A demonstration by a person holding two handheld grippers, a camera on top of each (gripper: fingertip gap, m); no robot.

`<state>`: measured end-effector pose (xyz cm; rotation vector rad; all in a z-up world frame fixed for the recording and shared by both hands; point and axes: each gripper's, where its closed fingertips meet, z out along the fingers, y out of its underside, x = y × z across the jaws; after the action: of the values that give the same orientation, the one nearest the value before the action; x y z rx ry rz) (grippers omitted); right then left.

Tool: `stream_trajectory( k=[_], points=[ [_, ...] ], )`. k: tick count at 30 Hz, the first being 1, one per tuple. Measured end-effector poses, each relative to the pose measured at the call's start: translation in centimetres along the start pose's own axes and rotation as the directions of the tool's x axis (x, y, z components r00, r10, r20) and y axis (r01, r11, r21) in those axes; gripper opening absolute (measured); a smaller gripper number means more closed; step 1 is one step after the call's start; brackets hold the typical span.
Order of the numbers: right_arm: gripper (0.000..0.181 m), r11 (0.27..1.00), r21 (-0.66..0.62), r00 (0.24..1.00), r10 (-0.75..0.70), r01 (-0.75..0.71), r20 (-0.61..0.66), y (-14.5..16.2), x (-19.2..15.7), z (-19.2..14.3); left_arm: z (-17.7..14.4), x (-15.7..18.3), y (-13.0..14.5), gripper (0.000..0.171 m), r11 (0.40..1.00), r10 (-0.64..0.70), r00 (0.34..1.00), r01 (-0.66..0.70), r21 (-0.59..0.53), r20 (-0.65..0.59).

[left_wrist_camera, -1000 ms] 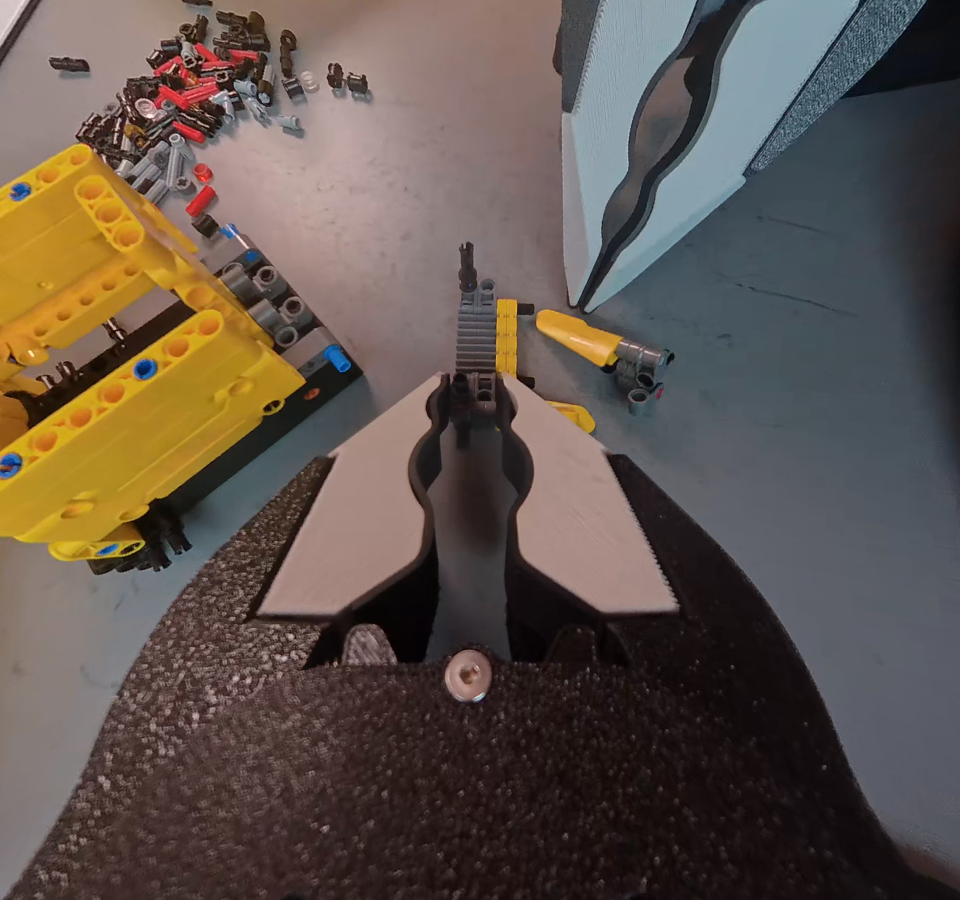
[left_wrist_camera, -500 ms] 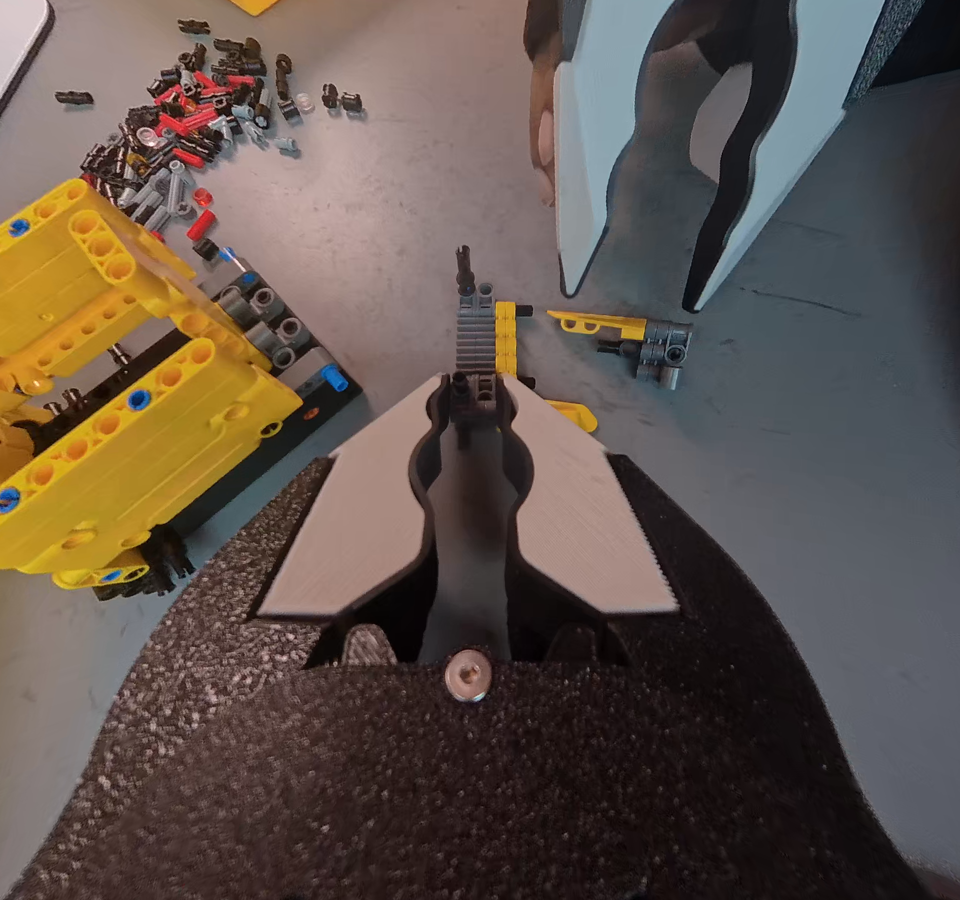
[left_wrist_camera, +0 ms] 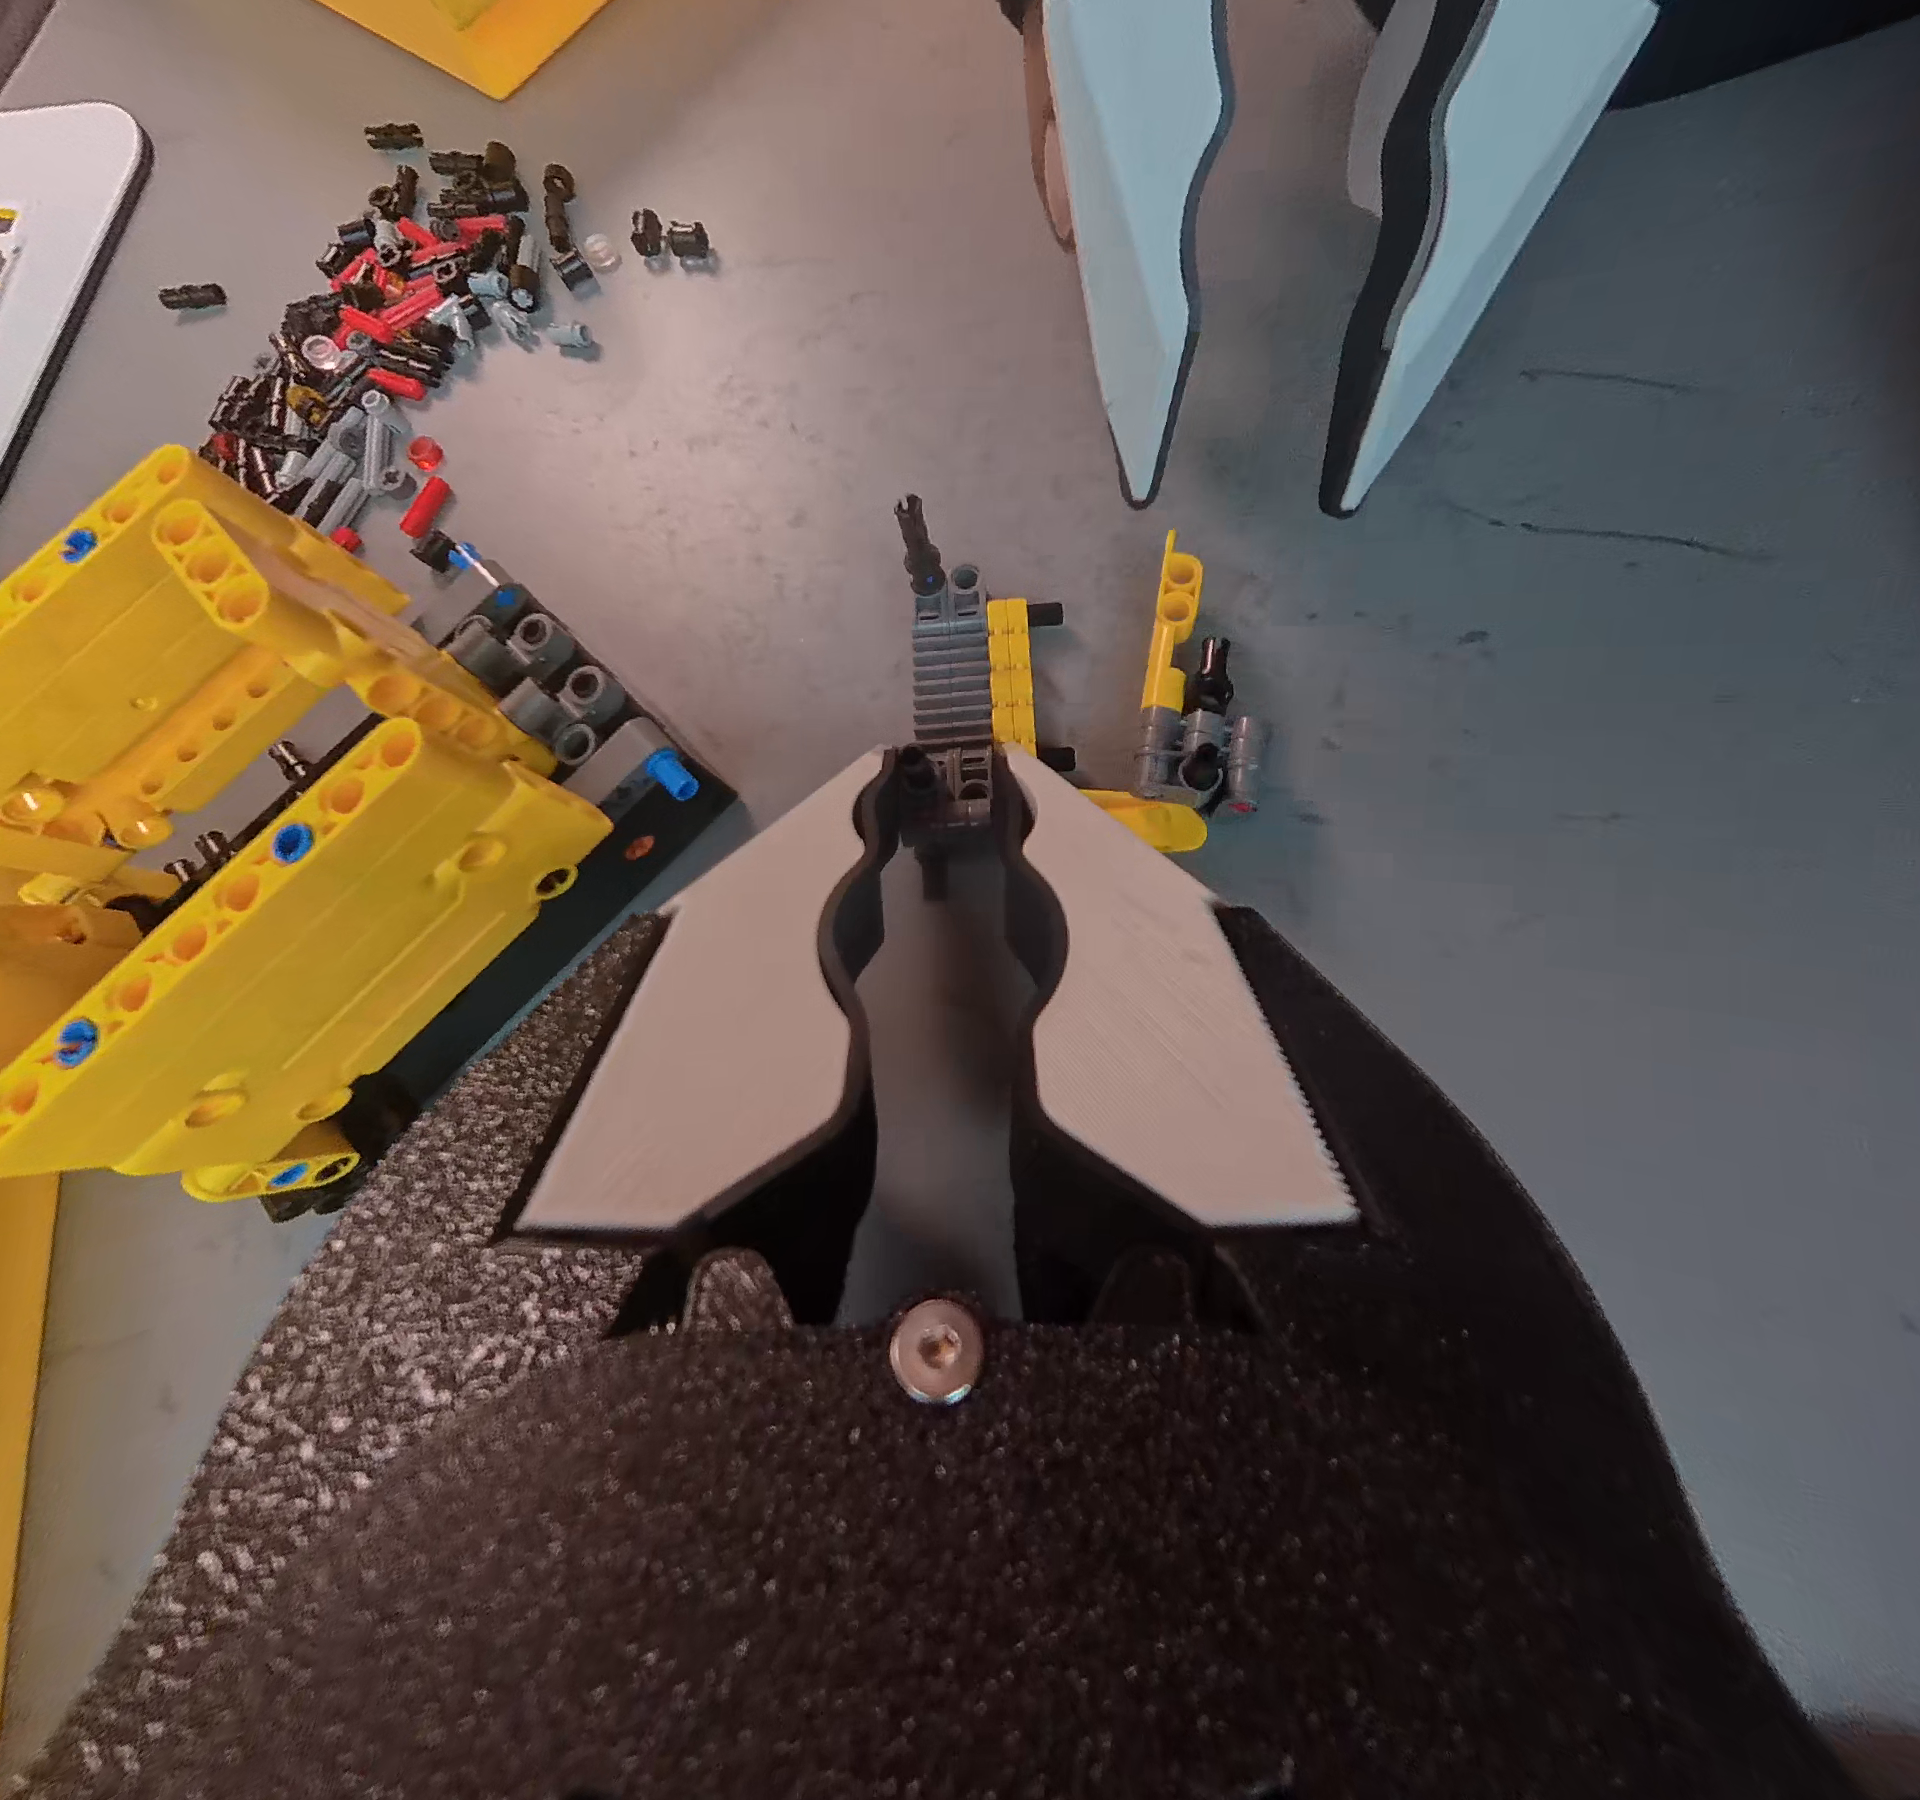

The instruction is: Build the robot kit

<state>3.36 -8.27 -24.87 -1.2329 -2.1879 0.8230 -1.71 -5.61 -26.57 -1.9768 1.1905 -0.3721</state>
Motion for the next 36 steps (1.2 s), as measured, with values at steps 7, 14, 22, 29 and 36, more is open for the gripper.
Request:
stream_trajectory(
  k=[7, 14, 22, 29, 36],
  points=[
    [0.014, 0.997, -0.072, 1.0, -0.018, 0.017, -0.017, 0.4, 0.3, 2.8, -0.3, -0.4, 0.2, 0.02, 1.0, 0.006, 1.0, -0.006, -0.004, 0.024],
    [0.013, 0.87, 0.388, 0.951, 0.304, -0.304, 0.063, -4.1, 3.1, -3.3, -3.7, -1.0, -3.4, 0.028, 0.961, -0.125, 0.992, 0.128, 0.246, -0.029],
    [0.013, 0.429, 0.588, 0.728, 0.423, -0.686, 0.54, -8.1, 4.3, -7.7, -7.5, 0.0, -9.6, 0.029, 0.783, -0.149, 0.977, 0.213, 0.585, -0.155],
    [0.014, 0.369, 0.477, 0.601, 0.545, -0.798, 0.585, -7.6, 4.7, -5.2, -7.2, -1.0, -10.3, 0.027, 0.755, -0.177, 0.982, 0.181, 0.63, -0.07],
    [0.014, 0.45, 0.419, 0.614, 0.606, -0.789, 0.505, -6.2, 4.3, -3.5, -6.2, -1.0, -9.5, 0.009, 0.815, -0.137, 0.991, 0.115, 0.568, -0.004]
  ],
)
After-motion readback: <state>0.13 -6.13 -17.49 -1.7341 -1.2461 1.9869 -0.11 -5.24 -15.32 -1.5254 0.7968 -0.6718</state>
